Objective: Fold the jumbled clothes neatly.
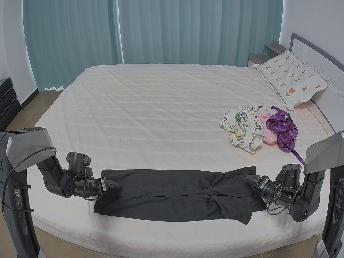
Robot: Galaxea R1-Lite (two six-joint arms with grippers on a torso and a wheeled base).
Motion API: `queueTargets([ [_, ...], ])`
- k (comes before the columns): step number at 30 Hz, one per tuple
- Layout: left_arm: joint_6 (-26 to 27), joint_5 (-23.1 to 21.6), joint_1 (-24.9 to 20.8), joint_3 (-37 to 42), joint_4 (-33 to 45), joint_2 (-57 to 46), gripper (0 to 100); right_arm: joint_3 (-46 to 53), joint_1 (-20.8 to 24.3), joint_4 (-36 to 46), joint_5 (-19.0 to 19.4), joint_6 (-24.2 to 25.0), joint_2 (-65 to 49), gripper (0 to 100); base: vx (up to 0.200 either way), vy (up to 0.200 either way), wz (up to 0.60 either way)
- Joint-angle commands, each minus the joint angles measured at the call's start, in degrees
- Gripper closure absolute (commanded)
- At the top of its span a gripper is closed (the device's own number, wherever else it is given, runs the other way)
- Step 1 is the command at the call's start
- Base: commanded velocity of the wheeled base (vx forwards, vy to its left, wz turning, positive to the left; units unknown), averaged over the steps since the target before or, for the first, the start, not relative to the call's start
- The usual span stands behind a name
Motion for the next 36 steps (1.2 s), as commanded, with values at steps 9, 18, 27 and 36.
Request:
queueTargets([
  [9, 0.10, 3.11, -2.98, -2.93, 0.43, 2.63, 0, 1.36, 0.01, -5.01, 0.15, 1.60, 3.62, 0, 0.000, 0.000, 0.00],
  [18, 0.54, 3.46, -1.66, -2.93, 5.09, 0.34, 0, 1.45, 0.01, -5.01, 0.15, 1.69, 3.44, 0, 0.000, 0.000, 0.00],
  [27, 0.45, 3.55, -2.01, -4.60, 4.92, 2.10, 0, 1.54, 0.01, -5.09, 0.15, 1.78, 3.18, 0, 0.000, 0.000, 0.00],
  [36, 0.45, 3.37, -2.71, -4.51, 5.00, 2.19, 100, 1.36, -0.34, -5.09, 0.33, 1.78, 3.27, 0, 0.000, 0.000, 0.00],
])
